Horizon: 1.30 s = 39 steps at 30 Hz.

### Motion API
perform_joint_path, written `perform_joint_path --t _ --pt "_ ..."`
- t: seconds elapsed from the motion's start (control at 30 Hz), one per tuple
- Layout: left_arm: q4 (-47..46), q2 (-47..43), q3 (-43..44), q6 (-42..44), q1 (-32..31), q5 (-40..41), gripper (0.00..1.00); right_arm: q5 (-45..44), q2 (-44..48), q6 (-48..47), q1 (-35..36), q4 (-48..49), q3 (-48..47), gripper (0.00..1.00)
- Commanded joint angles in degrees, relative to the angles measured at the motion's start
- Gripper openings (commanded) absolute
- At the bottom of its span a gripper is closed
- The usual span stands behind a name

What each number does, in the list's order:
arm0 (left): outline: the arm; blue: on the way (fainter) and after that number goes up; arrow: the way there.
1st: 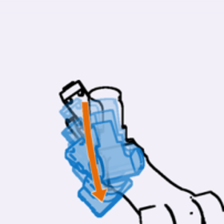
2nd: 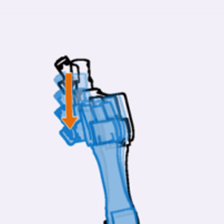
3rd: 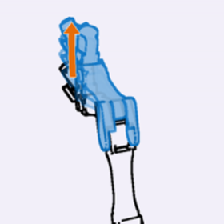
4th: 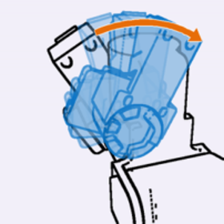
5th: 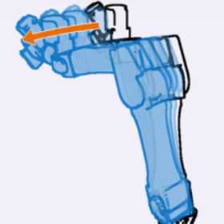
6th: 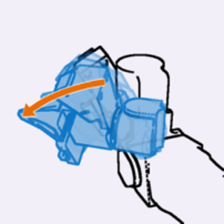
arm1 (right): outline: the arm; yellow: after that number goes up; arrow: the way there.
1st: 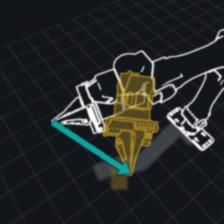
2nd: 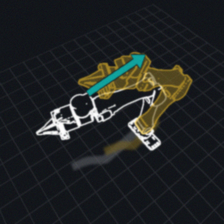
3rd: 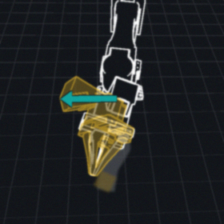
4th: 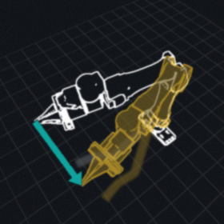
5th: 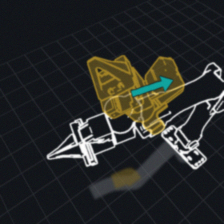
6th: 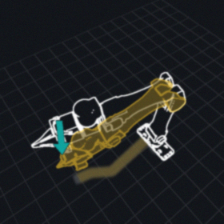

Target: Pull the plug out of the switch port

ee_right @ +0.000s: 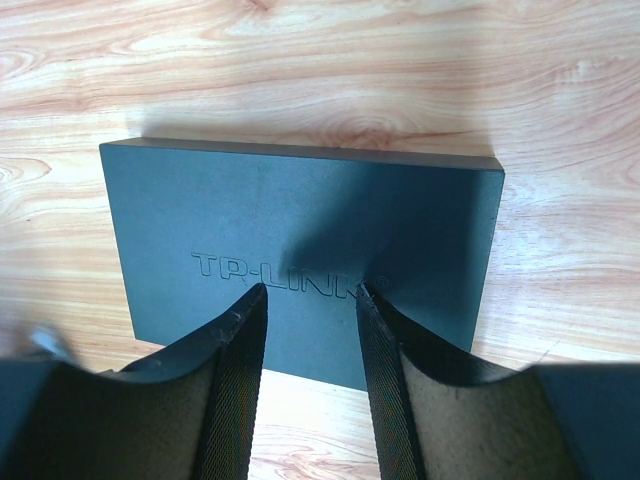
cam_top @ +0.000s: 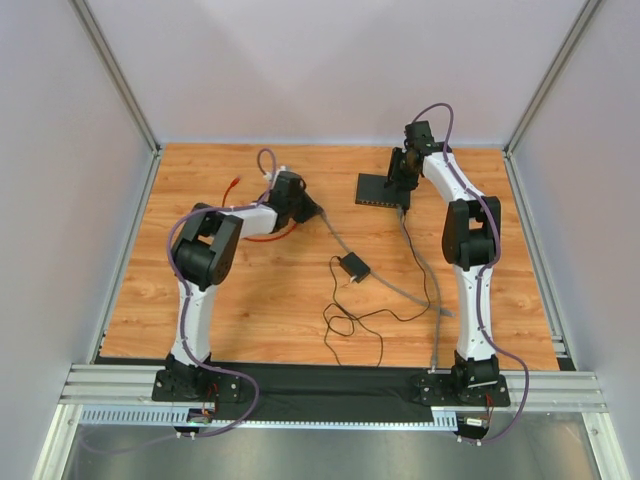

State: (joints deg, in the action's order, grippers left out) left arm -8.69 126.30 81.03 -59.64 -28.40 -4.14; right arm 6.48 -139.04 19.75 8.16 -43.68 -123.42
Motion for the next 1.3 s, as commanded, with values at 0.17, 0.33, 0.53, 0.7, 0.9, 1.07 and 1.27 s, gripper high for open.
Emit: perform_joint_path --t 0.17,0.33,0.53,0.7,0.9,1.07,1.27 --pt "4.6 -6.9 -3.6 8.7 9.9 8.4 0.00 -2.4 -4.3 -0.6 -0.6 -5.3 1.8 0.44" --pt "8.4 -9.4 -0.1 16.8 11.5 10.6 0.00 -2.3 -4.2 -0.7 -0.5 -5.2 1.9 0.44" --pt "11.4 -13.7 0.3 22.4 12.1 10.7 0.00 -2.3 -4.1 -0.5 -0.5 -5.1 2.0 0.44" --pt "13.5 -16.4 -0.4 24.2 16.5 11.5 0.00 -2.3 -4.2 -0.4 -0.6 -5.0 2.0 0.44" --pt "19.7 -17.8 1.1 26.9 22.4 14.2 0.00 -2.3 -4.2 -0.3 -0.5 -4.9 2.0 0.44" --pt "22.8 -20.5 -2.3 24.3 26.1 21.5 0.00 -2.4 -4.2 -0.2 -0.4 -5.0 2.0 0.44" --pt "22.0 -21.1 -3.9 23.8 27.0 24.5 0.00 -2.6 -4.3 -0.3 -0.5 -5.2 1.9 0.44"
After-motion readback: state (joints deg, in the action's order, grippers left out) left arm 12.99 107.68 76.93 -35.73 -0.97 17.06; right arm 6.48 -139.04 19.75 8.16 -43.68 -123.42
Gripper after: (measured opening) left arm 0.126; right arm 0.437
